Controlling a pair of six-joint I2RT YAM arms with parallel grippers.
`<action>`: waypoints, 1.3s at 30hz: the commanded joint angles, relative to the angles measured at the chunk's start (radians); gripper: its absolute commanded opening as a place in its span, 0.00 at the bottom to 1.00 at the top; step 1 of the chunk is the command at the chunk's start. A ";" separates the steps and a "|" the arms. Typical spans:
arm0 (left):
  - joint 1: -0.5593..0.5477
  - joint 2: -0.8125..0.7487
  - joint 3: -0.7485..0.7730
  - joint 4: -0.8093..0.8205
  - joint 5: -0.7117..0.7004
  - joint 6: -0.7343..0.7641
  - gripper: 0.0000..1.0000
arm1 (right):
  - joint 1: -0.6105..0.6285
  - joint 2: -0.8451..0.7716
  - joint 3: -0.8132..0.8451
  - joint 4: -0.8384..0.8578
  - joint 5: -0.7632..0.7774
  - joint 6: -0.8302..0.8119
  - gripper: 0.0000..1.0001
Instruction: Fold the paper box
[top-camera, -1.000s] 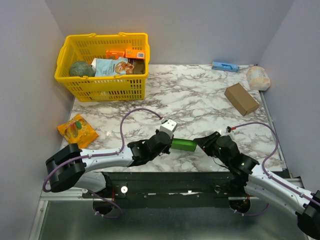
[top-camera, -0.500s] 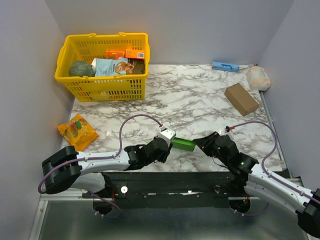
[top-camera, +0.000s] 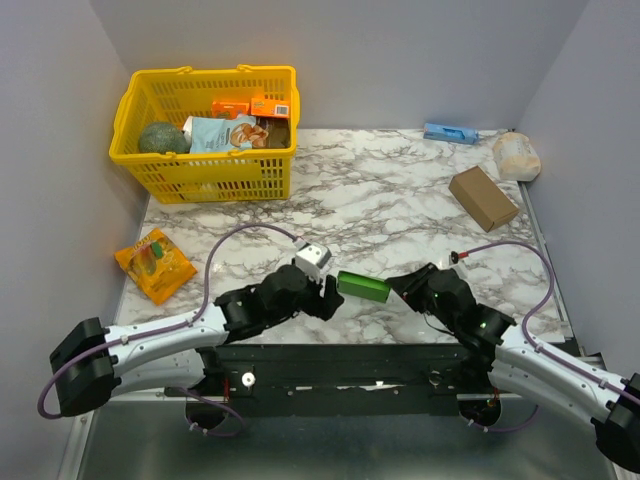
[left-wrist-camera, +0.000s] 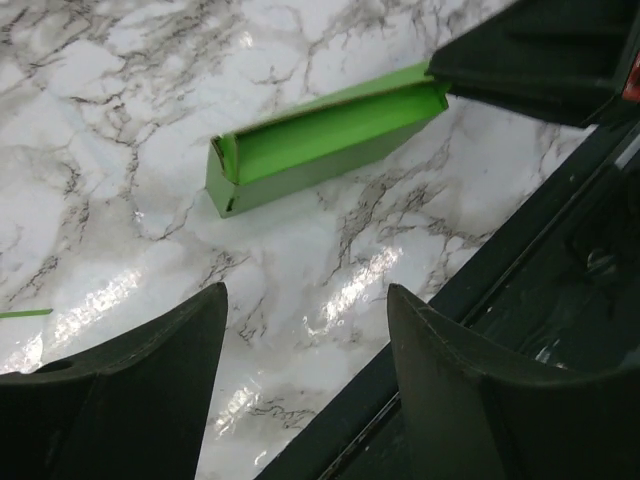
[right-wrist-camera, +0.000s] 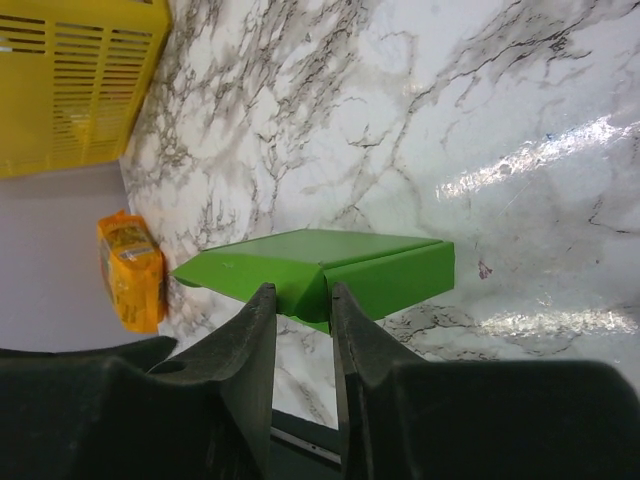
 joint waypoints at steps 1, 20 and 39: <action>0.201 -0.065 0.006 0.051 0.161 -0.147 0.74 | 0.018 0.033 -0.019 -0.168 0.037 -0.019 0.13; 0.341 0.205 0.070 0.328 0.428 -0.320 0.56 | 0.035 0.056 -0.013 -0.166 0.051 -0.022 0.13; 0.339 0.317 0.101 0.263 0.364 -0.270 0.39 | 0.043 0.058 -0.022 -0.165 0.057 -0.011 0.13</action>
